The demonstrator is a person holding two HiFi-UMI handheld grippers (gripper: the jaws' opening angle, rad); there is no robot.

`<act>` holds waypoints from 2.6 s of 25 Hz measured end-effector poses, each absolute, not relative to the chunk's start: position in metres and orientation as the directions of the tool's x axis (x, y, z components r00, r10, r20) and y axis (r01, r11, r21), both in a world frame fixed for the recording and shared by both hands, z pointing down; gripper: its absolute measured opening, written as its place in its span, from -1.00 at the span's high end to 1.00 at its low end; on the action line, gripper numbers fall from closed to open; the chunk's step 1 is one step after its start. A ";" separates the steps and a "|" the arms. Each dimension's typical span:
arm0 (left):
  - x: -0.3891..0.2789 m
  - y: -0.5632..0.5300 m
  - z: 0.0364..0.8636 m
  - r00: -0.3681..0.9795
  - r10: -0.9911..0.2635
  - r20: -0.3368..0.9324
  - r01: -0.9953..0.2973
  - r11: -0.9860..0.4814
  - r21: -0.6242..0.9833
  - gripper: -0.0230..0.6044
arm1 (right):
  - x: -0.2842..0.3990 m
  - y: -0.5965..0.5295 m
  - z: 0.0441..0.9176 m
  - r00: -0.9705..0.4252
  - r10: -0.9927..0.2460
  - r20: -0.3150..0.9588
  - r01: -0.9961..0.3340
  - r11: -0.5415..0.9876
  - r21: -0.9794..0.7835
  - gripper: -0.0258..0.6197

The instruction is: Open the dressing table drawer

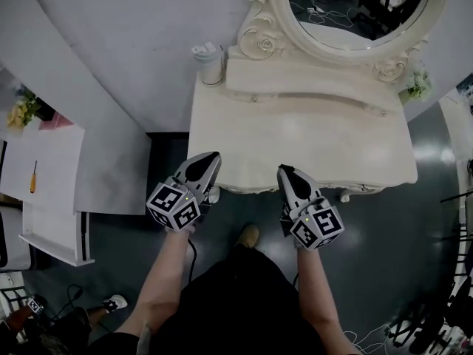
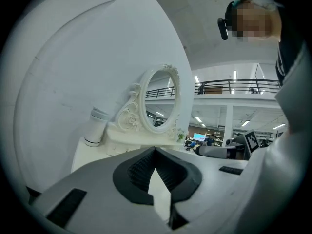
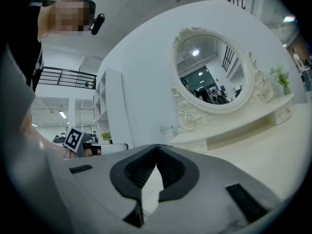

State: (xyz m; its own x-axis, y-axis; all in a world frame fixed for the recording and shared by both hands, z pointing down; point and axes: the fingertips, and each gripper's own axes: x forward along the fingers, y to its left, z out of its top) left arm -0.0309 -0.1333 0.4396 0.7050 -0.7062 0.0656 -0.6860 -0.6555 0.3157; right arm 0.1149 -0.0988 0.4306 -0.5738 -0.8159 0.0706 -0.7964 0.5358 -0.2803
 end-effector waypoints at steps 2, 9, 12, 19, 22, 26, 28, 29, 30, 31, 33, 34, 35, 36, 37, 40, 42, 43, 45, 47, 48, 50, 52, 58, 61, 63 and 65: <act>-0.027 -0.146 0.443 0.701 -0.709 0.073 -0.691 -0.650 0.317 0.91 | 0.115 -0.114 0.434 -0.586 -0.806 0.080 -0.788 0.545 -0.285 0.90; -0.020 -0.177 0.450 0.680 -0.729 0.084 -0.710 -0.626 0.323 0.91 | 0.109 -0.156 0.445 -0.636 -0.766 0.094 -0.752 0.588 -0.298 0.90; -0.018 -0.185 0.454 0.679 -0.726 0.105 -0.713 -0.620 0.327 0.91 | 0.103 -0.168 0.454 -0.650 -0.752 0.107 -0.740 0.594 -0.316 0.90; -0.009 -0.218 0.465 0.708 -0.697 0.114 -0.685 -0.640 0.346 0.91 | 0.095 -0.196 0.471 -0.647 -0.751 0.132 -0.741 0.578 -0.342 0.90; -0.004 -0.237 0.471 0.721 -0.684 0.113 -0.671 -0.647 0.362 0.91 | 0.095 -0.213 0.474 -0.637 -0.756 0.150 -0.751 0.565 -0.341 0.90; -0.001 -0.260 0.476 0.733 -0.669 0.121 -0.660 -0.656 0.366 0.91 | 0.097 -0.236 0.478 -0.614 -0.772 0.166 -0.772 0.542 -0.333 0.90; 0.000 -0.270 0.480 0.736 -0.666 0.126 -0.658 -0.658 0.367 0.91 | 0.097 -0.247 0.481 -0.604 -0.779 0.169 -0.778 0.530 -0.337 0.90; -0.001 -0.275 0.481 0.737 -0.664 0.128 -0.657 -0.658 0.368 0.91 | 0.096 -0.253 0.483 -0.601 -0.781 0.170 -0.780 0.527 -0.338 0.90; -0.001 -0.279 0.483 0.738 -0.662 0.131 -0.656 -0.658 0.369 0.91 | 0.094 -0.258 0.484 -0.599 -0.782 0.173 -0.781 0.523 -0.340 0.90; -0.001 -0.283 0.485 0.740 -0.660 0.133 -0.654 -0.659 0.371 0.91 | 0.093 -0.263 0.487 -0.597 -0.783 0.177 -0.783 0.519 -0.343 0.90; -0.001 -0.291 0.489 0.741 -0.657 0.137 -0.653 -0.659 0.374 0.91 | 0.090 -0.272 0.491 -0.591 -0.785 0.186 -0.787 0.509 -0.349 0.90; -0.001 -0.294 0.490 0.741 -0.657 0.139 -0.653 -0.658 0.375 0.91 | 0.089 -0.276 0.493 -0.587 -0.787 0.191 -0.789 0.503 -0.351 0.90; -0.002 -0.298 0.492 0.741 -0.657 0.140 -0.653 -0.657 0.376 0.91 | 0.089 -0.280 0.495 -0.583 -0.789 0.195 -0.792 0.498 -0.353 0.90; -0.001 -0.302 0.493 0.741 -0.656 0.140 -0.653 -0.656 0.378 0.91 | 0.088 -0.285 0.497 -0.579 -0.791 0.198 -0.795 0.493 -0.354 0.90; -0.001 -0.305 0.494 0.742 -0.656 0.139 -0.651 -0.656 0.383 0.91 | 0.087 -0.289 0.499 -0.575 -0.793 0.201 -0.798 0.489 -0.352 0.90; 0.001 -0.315 0.496 0.746 -0.653 0.131 -0.644 -0.656 0.395 0.91 | 0.085 -0.302 0.503 -0.562 -0.799 0.212 -0.808 0.477 -0.346 0.90; 0.002 -0.321 0.498 0.746 -0.653 0.131 -0.644 -0.657 0.392 0.91 | 0.084 -0.310 0.507 -0.554 -0.803 0.219 -0.814 0.466 -0.347 0.90; 0.003 -0.324 0.499 0.745 -0.654 0.132 -0.645 -0.657 0.390 0.91 | 0.084 -0.314 0.510 -0.548 -0.806 0.224 -0.817 0.458 -0.350 0.90; 0.004 -0.329 0.501 0.745 -0.653 0.136 -0.647 -0.659 0.384 0.91 | 0.085 -0.321 0.514 -0.530 -0.815 0.235 -0.827 0.435 -0.357 0.90; 0.005 -0.334 0.502 0.747 -0.650 0.141 -0.648 -0.663 0.374 0.91 | 0.088 -0.329 0.519 -0.503 -0.829 0.246 -0.840 0.401 -0.366 0.90; 0.006 -0.336 0.503 0.748 -0.649 0.143 -0.648 -0.666 0.369 0.91 | 0.089 -0.334 0.521 -0.490 -0.835 0.251 -0.845 0.385 -0.370 0.90; 0.007 -0.340 0.505 0.750 -0.645 0.147 -0.647 -0.670 0.364 0.91 | 0.090 -0.341 0.527 -0.476 -0.840 0.262 -0.852 0.365 -0.375 0.74; 0.008 -0.344 0.508 0.752 -0.641 0.151 -0.646 -0.673 0.361 0.91 | 0.088 -0.347 0.533 -0.467 -0.840 0.276 -0.858 0.355 -0.372 0.73; 0.005 -0.356 0.508 0.750 -0.646 0.143 -0.647 -0.669 0.366 0.91 | 0.081 -0.362 0.548 -0.458 -0.831 0.315 -0.866 0.338 -0.370 0.64; 0.004 -0.360 0.505 0.749 -0.649 0.134 -0.646 -0.669 0.367 0.91 | 0.080 -0.369 0.550 -0.448 -0.835 0.320 -0.873 0.330 -0.360 0.63; 0.002 -0.363 0.506 0.745 -0.652 0.138 -0.650 -0.665 0.366 0.91 | 0.079 -0.374 0.552 -0.442 -0.835 0.328 -0.876 0.323 -0.357 0.56; 0.002 -0.365 0.509 0.742 -0.655 0.142 -0.654 -0.663 0.365 0.91 | 0.077 -0.376 0.553 -0.436 -0.833 0.341 -0.881 0.318 -0.350 0.56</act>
